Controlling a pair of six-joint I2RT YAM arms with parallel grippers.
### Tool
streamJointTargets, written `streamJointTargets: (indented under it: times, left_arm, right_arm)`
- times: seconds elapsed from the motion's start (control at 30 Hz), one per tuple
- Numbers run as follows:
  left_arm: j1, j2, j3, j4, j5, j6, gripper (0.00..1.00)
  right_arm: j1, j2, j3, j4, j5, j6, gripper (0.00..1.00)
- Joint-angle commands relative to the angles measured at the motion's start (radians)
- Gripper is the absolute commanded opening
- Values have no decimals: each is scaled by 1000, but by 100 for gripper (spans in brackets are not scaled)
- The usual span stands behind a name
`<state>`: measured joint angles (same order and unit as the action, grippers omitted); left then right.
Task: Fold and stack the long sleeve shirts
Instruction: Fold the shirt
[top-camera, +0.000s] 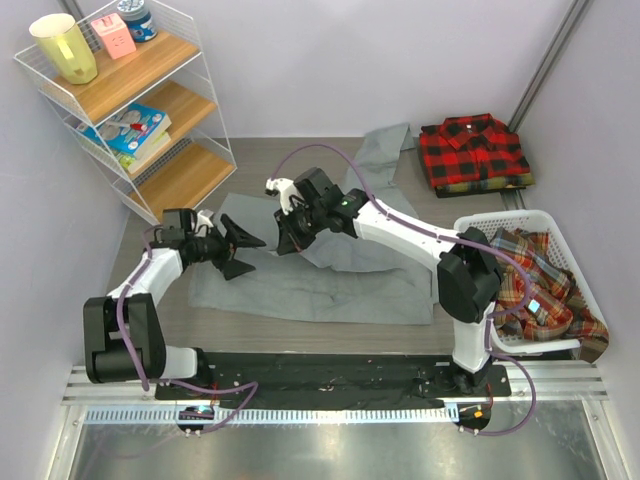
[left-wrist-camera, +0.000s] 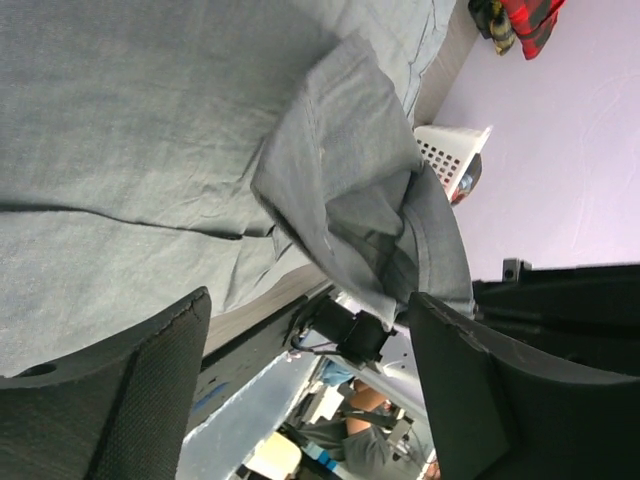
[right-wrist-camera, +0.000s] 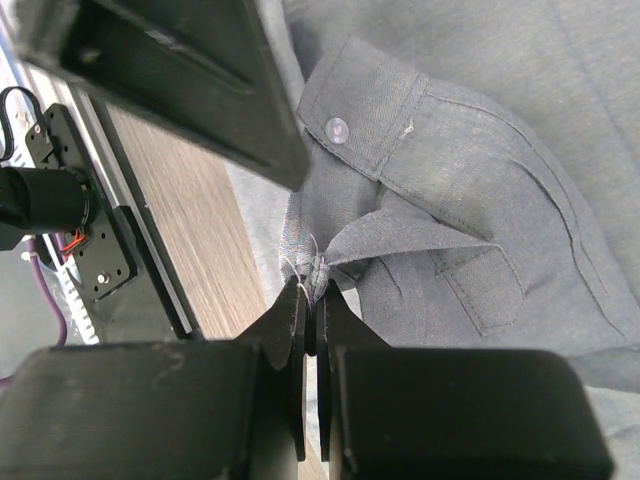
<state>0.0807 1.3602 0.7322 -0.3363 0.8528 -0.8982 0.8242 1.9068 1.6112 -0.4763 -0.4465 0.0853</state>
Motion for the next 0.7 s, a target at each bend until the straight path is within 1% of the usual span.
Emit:
streamJointTargets:
  times: [0.0, 0.07, 0.1, 0.17, 0.2, 0.27, 0.3, 0.33, 0.37, 0.4, 0.43, 0.47, 0.5, 0.53, 0.57, 0.6, 0.63, 0.67]
  left_arm:
    - [-2, 17, 4, 74, 5, -45, 74]
    - [-19, 25, 9, 88, 11, -53, 67]
    - [-28, 30, 12, 92, 12, -50, 60]
    - [-39, 34, 15, 97, 5, -44, 53]
    - [-39, 39, 16, 98, 2, -42, 44]
    - [-38, 48, 36, 97, 5, -19, 33]
    - [-38, 54, 50, 86, 6, -5, 19]
    - [-39, 57, 67, 65, 6, 16, 10]
    - [-39, 63, 114, -14, 5, 48, 3]
    - [-39, 71, 142, -65, -3, 146, 0]
    - [-38, 76, 172, -120, -24, 200, 0]
    - [-39, 79, 205, -182, -55, 267, 0]
    - [-39, 83, 252, -269, -72, 376, 0]
    - [-39, 88, 278, -326, -99, 433, 0]
    - [-39, 86, 288, -349, -144, 467, 0]
    - [-41, 85, 303, -396, -168, 539, 0]
    - [-41, 85, 303, -409, -184, 568, 0]
    - [-41, 86, 305, -420, -192, 597, 0]
  right_arm:
    - [27, -8, 44, 44, -3, 5, 1]
    - [41, -5, 50, 44, -3, 1, 1]
    - [46, 0, 55, 44, -3, -2, 1]
    - [59, 6, 70, 36, -8, -15, 1]
    - [61, 5, 70, 36, -8, -19, 1]
    - [66, 6, 75, 36, -9, -22, 1]
    - [64, 6, 76, 33, -8, -27, 1]
    - [66, 6, 81, 19, -6, -33, 4]
    - [66, 2, 94, 1, -3, -45, 16]
    - [62, -5, 102, -37, 0, -80, 23]
    - [59, -14, 105, -56, 0, -82, 33]
    - [53, -46, 101, -71, -17, -120, 52]
    - [24, -66, 90, -91, -35, -139, 60]
    - [6, -86, 76, -97, -67, -147, 65]
    - [-19, -128, 47, -105, -90, -151, 73]
    - [-42, -146, 32, -120, -115, -153, 75]
    - [-93, -162, 3, -131, -126, -157, 76]
    - [-120, -184, -13, -142, -135, -159, 76]
